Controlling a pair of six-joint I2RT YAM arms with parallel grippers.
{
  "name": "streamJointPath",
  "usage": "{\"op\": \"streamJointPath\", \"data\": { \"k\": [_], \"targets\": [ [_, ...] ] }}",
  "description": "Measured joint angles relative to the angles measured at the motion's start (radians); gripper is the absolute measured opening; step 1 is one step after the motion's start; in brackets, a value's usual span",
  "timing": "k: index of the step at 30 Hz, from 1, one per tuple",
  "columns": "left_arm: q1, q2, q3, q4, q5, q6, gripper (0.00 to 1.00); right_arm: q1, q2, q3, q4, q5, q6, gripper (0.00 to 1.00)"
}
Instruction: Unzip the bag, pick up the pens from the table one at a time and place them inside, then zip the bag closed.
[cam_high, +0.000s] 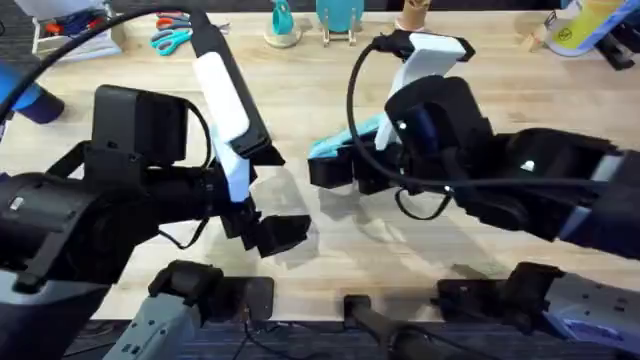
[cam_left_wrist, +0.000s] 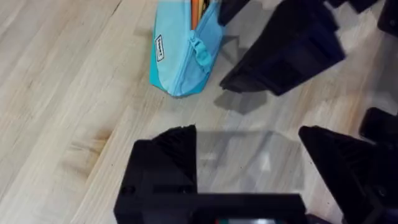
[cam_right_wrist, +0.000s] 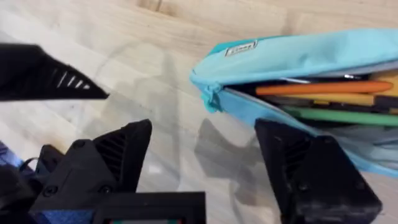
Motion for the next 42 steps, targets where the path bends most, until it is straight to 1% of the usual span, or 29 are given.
{"op": "streamJointPath", "data": {
  "k": [7, 8, 12, 17, 20, 23, 24, 27, 28, 29, 31, 38, 40, 42],
  "targets": [
    [0.000, 0.000, 0.000, 0.000, 0.000, 0.000, 0.996, 0.000, 0.082, 0.000, 0.079, 0.029, 0.013, 0.994],
    [0.000, 0.000, 0.000, 0.000, 0.000, 0.000, 0.995, 0.000, 0.095, 0.000, 0.086, 0.035, 0.020, 0.981],
    [0.000, 0.000, 0.000, 0.000, 0.000, 0.000, 0.995, 0.000, 0.126, 0.000, 0.093, 0.074, 0.059, 0.851],
    [0.000, 0.000, 0.000, 0.000, 0.000, 0.000, 0.995, 0.002, 0.127, 0.000, 0.093, 0.113, 0.111, 0.700],
    [0.000, 0.000, 0.000, 0.000, 0.000, 0.000, 0.995, 0.002, 0.127, 0.000, 0.093, 0.128, 0.129, 0.648],
    [0.000, 0.000, 0.000, 0.000, 0.000, 0.000, 0.995, 0.002, 0.127, 0.000, 0.092, 0.135, 0.139, 0.513],
    [0.000, 0.000, 0.000, 0.000, 0.000, 0.000, 0.995, 0.002, 0.127, 0.000, 0.092, 0.137, 0.144, 0.489],
    [0.000, 0.000, 0.000, 0.000, 0.000, 0.000, 0.995, 0.002, 0.127, 0.000, 0.092, 0.140, 0.159, 0.474],
    [0.000, 0.000, 0.000, 0.000, 0.000, 0.000, 0.995, 0.002, 0.127, 0.000, 0.092, 0.142, 0.164, 0.454],
    [0.000, 0.000, 0.000, 0.000, 0.000, 0.000, 0.995, 0.002, 0.127, 0.000, 0.091, 0.143, 0.177, 0.344],
    [0.000, 0.000, 0.000, 0.000, 0.000, 0.000, 0.995, 0.002, 0.127, 0.000, 0.091, 0.142, 0.182, 0.272],
    [0.000, 0.000, 0.000, 0.000, 0.000, 0.000, 0.995, 0.002, 0.127, 0.000, 0.089, 0.142, 0.209, 0.209],
    [0.000, 0.000, 0.000, 0.000, 0.000, 0.000, 0.994, 0.002, 0.127, 0.000, 0.086, 0.142, 0.213, 0.177],
    [0.000, 0.000, 0.000, 0.000, 0.000, 0.000, 0.995, 0.002, 0.127, 0.000, 0.086, 0.142, 0.215, 0.118]
  ]
}}
